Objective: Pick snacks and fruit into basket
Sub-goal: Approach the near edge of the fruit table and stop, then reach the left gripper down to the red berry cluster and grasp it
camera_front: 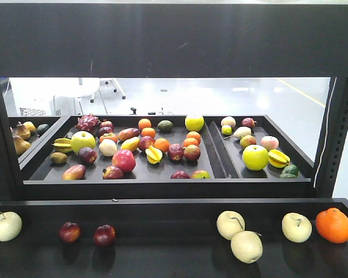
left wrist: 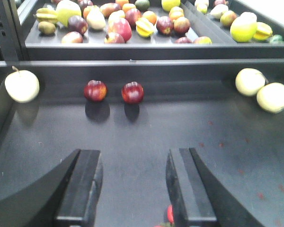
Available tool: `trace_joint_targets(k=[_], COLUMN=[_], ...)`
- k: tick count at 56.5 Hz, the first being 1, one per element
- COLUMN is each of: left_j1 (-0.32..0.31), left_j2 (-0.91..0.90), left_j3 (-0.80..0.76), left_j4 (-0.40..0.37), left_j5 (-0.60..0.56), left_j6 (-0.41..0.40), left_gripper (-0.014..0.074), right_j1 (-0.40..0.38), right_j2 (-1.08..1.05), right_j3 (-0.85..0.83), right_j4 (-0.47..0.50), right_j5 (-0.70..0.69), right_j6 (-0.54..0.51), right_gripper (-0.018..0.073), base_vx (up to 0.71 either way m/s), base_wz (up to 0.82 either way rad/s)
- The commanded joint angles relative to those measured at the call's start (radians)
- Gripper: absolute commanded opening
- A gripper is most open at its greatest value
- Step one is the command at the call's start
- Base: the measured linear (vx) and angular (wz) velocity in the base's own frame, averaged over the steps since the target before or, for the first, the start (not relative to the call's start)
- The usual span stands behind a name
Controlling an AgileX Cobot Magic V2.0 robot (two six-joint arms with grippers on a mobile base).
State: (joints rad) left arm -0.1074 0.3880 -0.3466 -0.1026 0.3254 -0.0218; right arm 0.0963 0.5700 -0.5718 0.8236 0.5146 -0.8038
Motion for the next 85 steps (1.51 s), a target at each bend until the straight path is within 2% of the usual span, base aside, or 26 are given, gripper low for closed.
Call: trace_joint_targets(k=[1,29,37,48,54,58,66,74,80,85], left_j1=[-0.003,-0.003,-0.003,-0.003,-0.003,-0.004,-0.011,-0.056,-0.104,-0.148], left_j2=[0.007,0.009,0.023,0.194,0.335,0.429,0.602,0.757,0.859,0.946], left_j3=[-0.032,-0.032,-0.033,-0.091,-0.145,-0.187,-0.254,-0.295,-0.305,-0.311], left_j4=[-0.003,-0.003,0.004,-0.003,-0.006,-0.039,-0.202,-0.363,-0.443,-0.449], left_j5=[-0.108,-0.111,-0.098,0.01,0.071,0.108,0.117,0.084,0.051,0.03], left_j6=[-0.006,0.0,0.091,0.118,0.211,0.281,0.473,0.709,0.835,0.911], left_gripper=[0.0412,0.0416,0.0481,0.0593,0.0604,0.0602,0.0593,0.0591,0.0591,0.0591], right_j1=[-0.001,-0.001,-0.001,-0.001,-0.001,-0.001,-0.001,-0.001,-0.001,-0.001], right_j2=[0.006,0.007,0.007,0.007,0.019,0.031,0.059,0.089,0.109,0.118], right_j3=[-0.029,-0.029,-0.029,-0.029,-0.029,-0.029,-0.029,-0.029,-0.029,-0.029], right_j4=[0.045,0.041,0.036,0.032,0.03,0.03,0.03,0.03,0.03,0.03], right_j5=[-0.051,-0.075,-0.115,-0.128,-0.103,-0.094,-0.093,-0.088,-0.068,-0.058], right_j6=[-0.008,0.005,0.035,0.041,0.043,0.043,0.043,0.043,0.043,0.042], right_gripper=[0.0529,0.0539,0.058,0.0613,0.0611,0.061,0.0605,0.0603,0.0599,0.0598], base_vx=[0.0,0.0,0.0,0.0,0.0,0.0,0.0,0.0,0.0,0.0], base_wz=[0.0,0.0,0.0,0.0,0.0,0.0,0.0,0.0,0.0,0.0])
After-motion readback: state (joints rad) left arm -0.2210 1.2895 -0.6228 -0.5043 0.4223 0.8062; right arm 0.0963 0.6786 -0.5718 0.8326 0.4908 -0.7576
